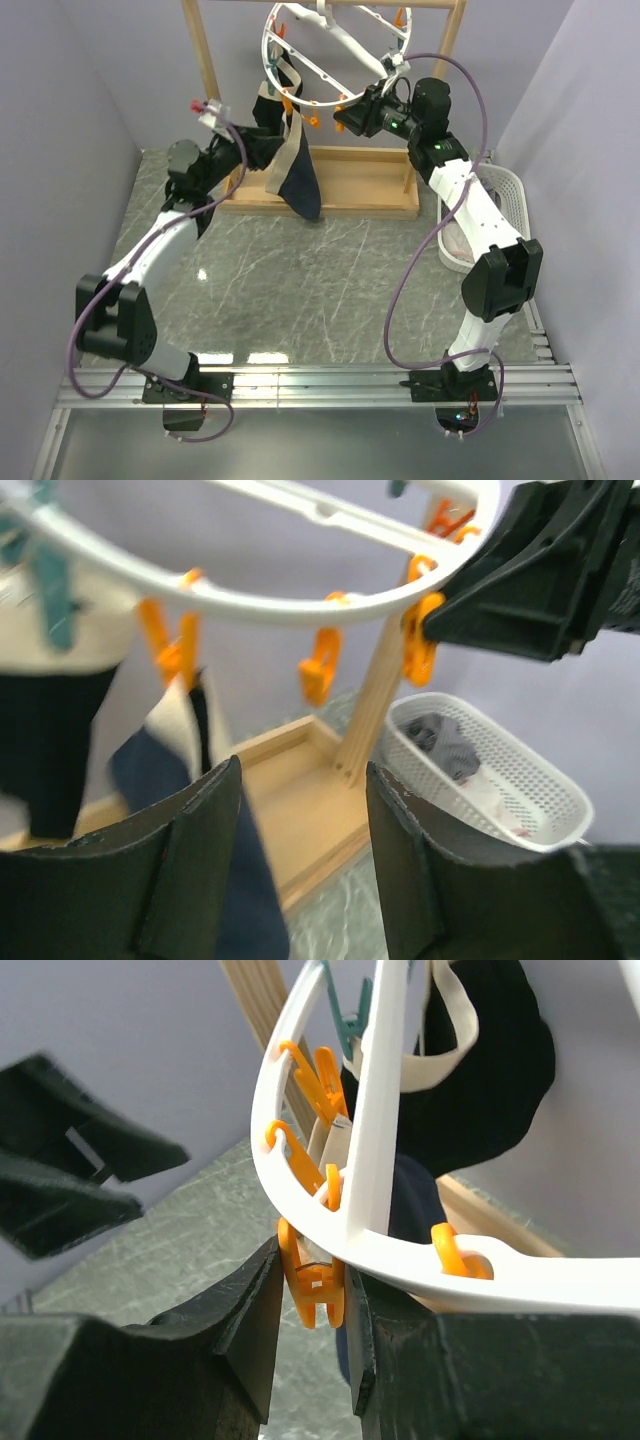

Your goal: Clip the underwear to the hanger

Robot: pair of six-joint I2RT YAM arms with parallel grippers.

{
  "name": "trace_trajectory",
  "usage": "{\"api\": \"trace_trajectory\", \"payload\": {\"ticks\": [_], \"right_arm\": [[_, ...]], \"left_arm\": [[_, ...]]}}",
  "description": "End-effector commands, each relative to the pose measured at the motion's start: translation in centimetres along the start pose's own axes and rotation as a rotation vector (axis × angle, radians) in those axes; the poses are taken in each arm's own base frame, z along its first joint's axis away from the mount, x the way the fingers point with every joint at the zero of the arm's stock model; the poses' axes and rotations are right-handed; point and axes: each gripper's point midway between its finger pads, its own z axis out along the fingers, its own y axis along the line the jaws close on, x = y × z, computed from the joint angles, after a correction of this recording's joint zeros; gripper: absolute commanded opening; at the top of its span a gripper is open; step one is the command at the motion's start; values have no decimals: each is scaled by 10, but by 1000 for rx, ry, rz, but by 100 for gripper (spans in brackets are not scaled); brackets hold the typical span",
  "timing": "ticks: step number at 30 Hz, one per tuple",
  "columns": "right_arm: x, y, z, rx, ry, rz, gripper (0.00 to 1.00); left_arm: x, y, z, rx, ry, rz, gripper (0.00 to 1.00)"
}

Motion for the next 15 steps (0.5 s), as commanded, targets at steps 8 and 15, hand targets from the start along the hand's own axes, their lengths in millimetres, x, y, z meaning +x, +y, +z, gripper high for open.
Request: {"api": "trace_trajectory", "payload": {"ticks": [8,15], "right_arm": [[-33,-1,3,155,-113,133,0],[-34,0,1,149,-110,125,0]], "left_arm": [[96,35,-106,-278,205,-112,66],[156,41,-121,-200,272,-169,83]]}}
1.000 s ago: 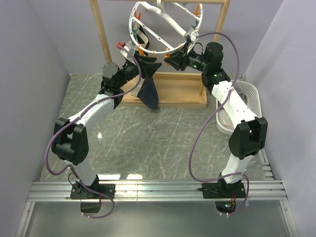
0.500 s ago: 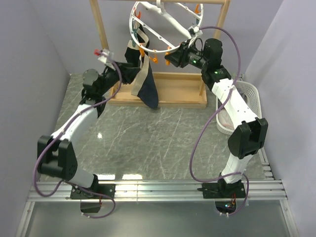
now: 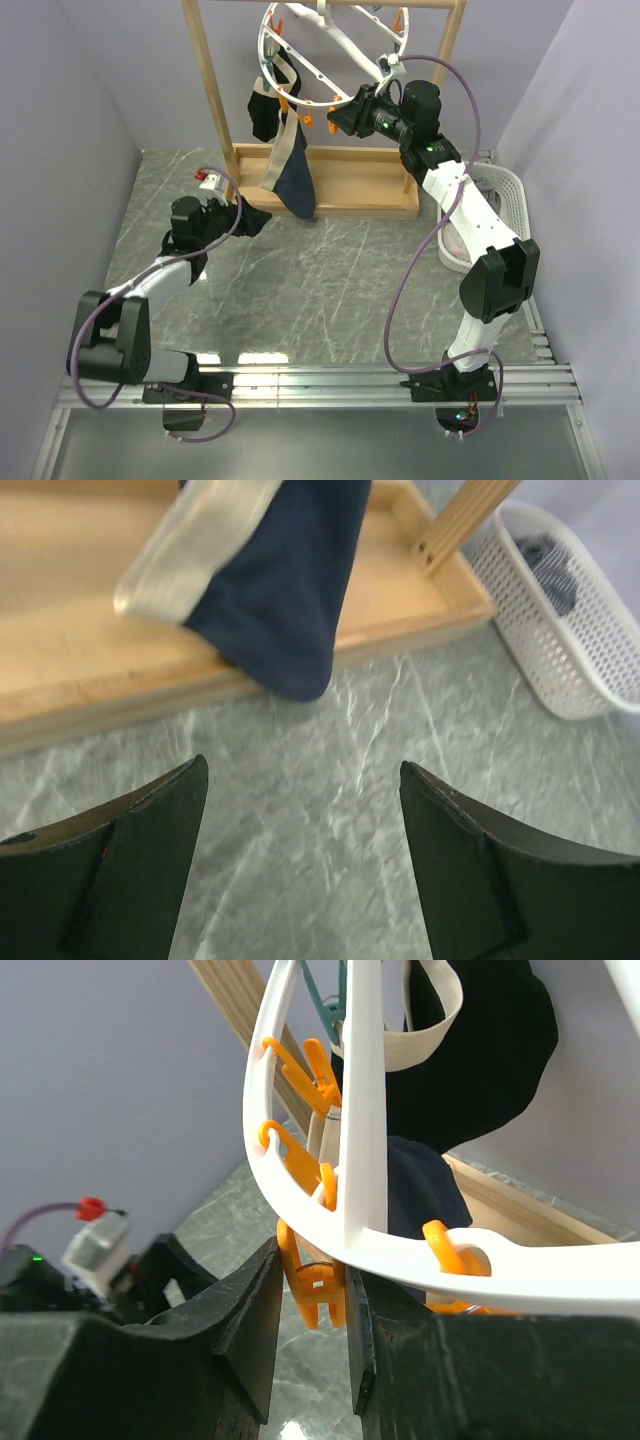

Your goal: Clip the underwear to the hanger

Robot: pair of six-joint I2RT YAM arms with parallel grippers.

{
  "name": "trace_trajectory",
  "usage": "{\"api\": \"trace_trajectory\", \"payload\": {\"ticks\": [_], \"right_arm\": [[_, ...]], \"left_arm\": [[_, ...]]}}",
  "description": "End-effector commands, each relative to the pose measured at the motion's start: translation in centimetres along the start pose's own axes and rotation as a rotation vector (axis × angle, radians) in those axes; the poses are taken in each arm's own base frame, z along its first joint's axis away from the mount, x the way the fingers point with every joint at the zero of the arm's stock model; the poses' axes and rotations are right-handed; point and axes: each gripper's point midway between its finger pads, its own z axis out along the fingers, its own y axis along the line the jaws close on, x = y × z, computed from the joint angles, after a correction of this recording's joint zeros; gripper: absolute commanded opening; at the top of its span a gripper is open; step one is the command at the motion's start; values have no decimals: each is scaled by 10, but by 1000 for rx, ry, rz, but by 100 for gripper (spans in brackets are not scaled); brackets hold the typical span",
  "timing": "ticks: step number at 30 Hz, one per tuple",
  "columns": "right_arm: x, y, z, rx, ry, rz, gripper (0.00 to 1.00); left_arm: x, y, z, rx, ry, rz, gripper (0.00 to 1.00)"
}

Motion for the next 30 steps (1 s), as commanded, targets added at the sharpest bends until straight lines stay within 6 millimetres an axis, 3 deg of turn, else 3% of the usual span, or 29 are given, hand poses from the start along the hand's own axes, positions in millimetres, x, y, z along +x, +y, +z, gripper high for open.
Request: {"api": "trace_trajectory", "payload": {"ticks": [1,5,6,8,9,13,17,21,24,30], "right_arm": [[-40,4,-9,35,-108,-19,0],[-41,8,-9,19,-110,-19,0],[-41,8,-9,17,-109,-16,0],[-42,10,-10,12,-111,-20,0],[-43,11,-9,8,-112,-23,0],[-43,13,-9,-1,-111,-32,0],[-39,12,-9,-7,-99,-47,0],[-41,14,-9,-19,-100,-52,0],[-43,15,-9,-23,-102,-59,0],[-44,19,-11,-34,-103,-79,0]], "left_arm": [[-4,-1,9,75,-50,11,83],[0,13,28,78,-71,-114,84],[8,21,35,69,-57,-142,84],[1,23,44,86,-84,-140,85],[10,29,49,81,-66,-151,85],[11,36,61,144,-61,-38,84],[14,34,58,238,-33,110,84],[0,40,55,244,-40,139,87],[-24,39,59,253,-58,248,84],[-39,54,60,281,-20,547,79]]}}
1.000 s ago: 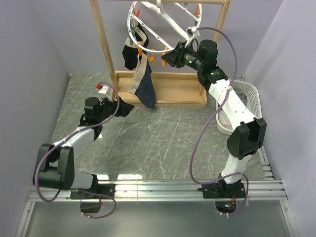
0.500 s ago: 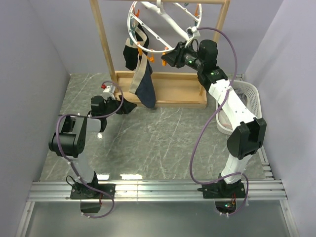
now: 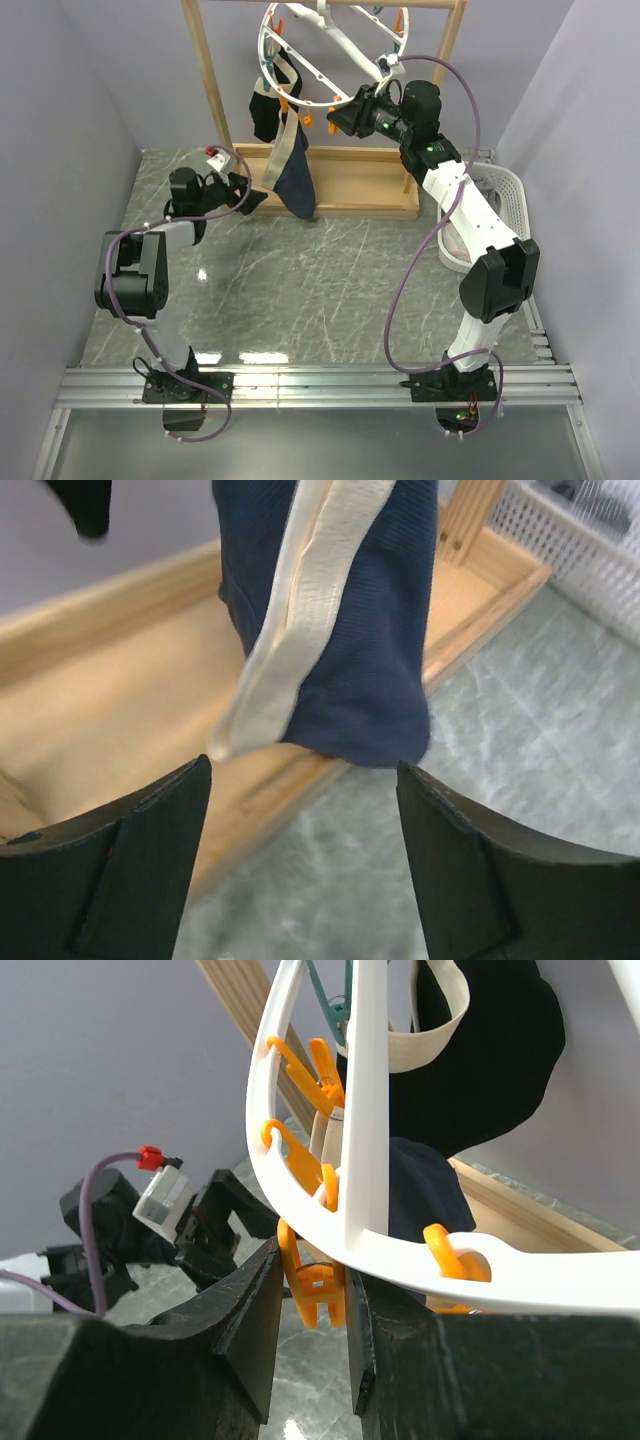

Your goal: Clip the underwear to the hanger

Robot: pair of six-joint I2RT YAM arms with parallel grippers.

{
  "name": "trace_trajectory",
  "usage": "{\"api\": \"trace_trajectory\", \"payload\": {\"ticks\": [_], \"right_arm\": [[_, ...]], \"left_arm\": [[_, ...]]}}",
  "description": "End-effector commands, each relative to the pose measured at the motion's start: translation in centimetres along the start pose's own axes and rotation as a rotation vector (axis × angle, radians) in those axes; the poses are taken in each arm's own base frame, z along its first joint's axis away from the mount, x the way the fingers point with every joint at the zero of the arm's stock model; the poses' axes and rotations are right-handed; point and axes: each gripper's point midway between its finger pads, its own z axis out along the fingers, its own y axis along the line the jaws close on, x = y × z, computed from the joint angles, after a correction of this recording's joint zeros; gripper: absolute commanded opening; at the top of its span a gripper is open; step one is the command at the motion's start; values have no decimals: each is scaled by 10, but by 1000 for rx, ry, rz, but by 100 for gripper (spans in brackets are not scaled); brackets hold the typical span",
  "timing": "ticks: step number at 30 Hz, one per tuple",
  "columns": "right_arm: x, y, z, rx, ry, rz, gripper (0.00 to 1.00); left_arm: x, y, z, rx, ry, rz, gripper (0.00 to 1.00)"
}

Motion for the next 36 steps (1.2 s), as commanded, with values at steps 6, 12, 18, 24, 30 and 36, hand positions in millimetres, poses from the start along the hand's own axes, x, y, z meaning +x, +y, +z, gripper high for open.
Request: {"api": "trace_trajectory", "payload": {"ticks": [6,12,18,24,30,36], "right_arm": [[-43,18,-12,-27,-104,-77,0],[-43,18,-11,-33,-106,-86,0],[-42,17,-9,-36,-102,-83,0],[-40,17,-9,-41,-97,-77,0],[-41,18,-8,-45,-98,-76,0],[-37,16,-6,-50,-90,-78,0]], "left_arm": [[-32,8,9,245,85,499,71],[-40,20,18,260,82,586,69],[-19,25,2,242,138,934,68],[-38,37,-8,57,44,1269,71],[-62,40,-3,-26,-61,1434,72],[-73,56,16,-66,-91,1367,65]]}}
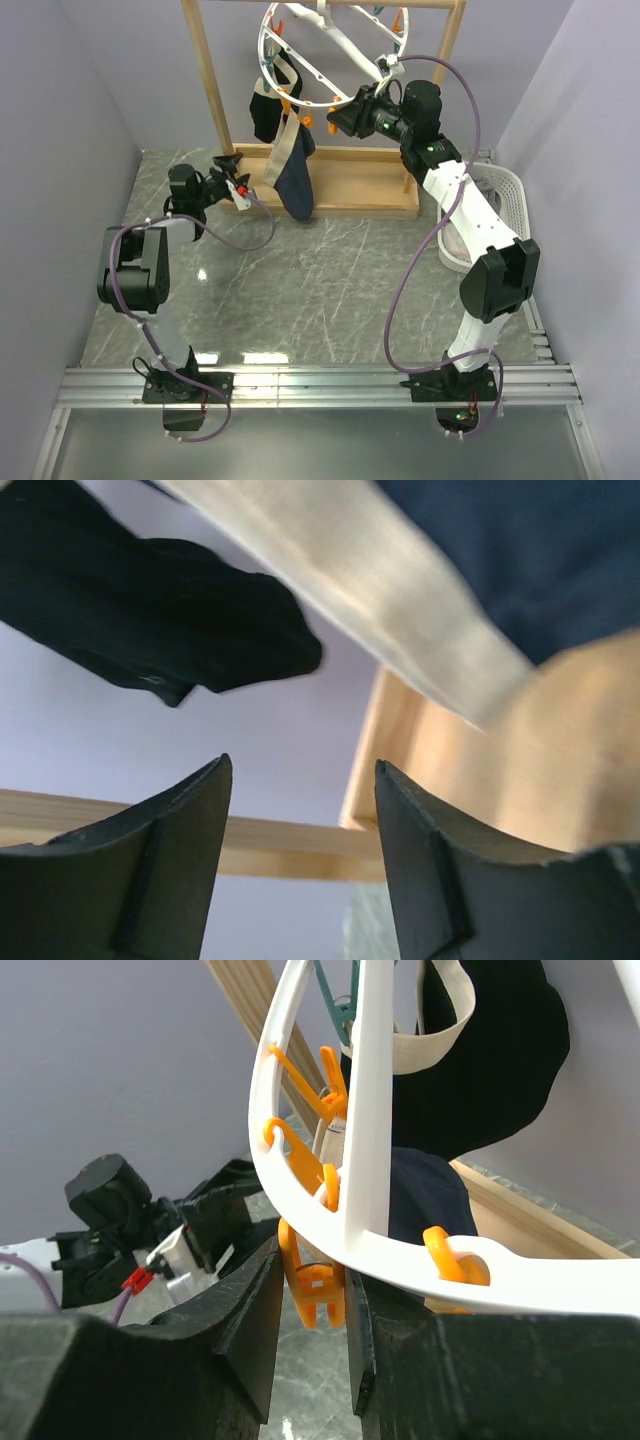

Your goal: Clip the underwear to the hanger

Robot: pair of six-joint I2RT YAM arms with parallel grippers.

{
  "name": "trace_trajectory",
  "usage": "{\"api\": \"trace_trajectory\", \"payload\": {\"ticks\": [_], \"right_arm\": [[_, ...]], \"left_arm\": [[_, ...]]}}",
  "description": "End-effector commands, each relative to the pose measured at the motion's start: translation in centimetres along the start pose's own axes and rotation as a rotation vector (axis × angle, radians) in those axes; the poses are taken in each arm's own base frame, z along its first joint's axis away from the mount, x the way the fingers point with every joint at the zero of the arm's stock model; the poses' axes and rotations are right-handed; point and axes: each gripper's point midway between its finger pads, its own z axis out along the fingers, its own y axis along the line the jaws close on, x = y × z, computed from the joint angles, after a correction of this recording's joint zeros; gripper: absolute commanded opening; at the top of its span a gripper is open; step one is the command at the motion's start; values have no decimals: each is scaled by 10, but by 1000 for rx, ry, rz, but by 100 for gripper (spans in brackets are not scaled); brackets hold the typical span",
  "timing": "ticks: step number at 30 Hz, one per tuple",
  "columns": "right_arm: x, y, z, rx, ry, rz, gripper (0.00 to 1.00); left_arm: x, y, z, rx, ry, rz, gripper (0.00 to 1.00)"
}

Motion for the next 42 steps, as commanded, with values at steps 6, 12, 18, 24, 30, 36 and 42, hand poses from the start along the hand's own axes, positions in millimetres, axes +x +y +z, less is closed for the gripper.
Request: {"api": "trace_trajectory", "payload": {"ticks": [6,12,18,24,30,36,42], "right_arm": [[-37,11,-3,-30,-94,-57,0],[-37,11,-2,-29,-92,-65,0],[-36,11,-1,-32,-89,-63,0],[-35,11,-2,-37,-87,-60,0],[-32,11,2,-47,-80,-39,0],[-31,10,2,-47,-78,-27,0],[-30,12,1,-52,-75,-41,0]], "left_arm": [[6,29,43,-88,-49,-7,57],[10,15,62,-45,-85,-43,52],[-35,-9,50,78,-206,-72,51],[-86,-15,22,124,-295,-80,51],[-117,-13,14,103,-329,-50,56],[-118,-17,28,97,-329,-14,61],[-108,-7,32,55,-309,19,65]]}}
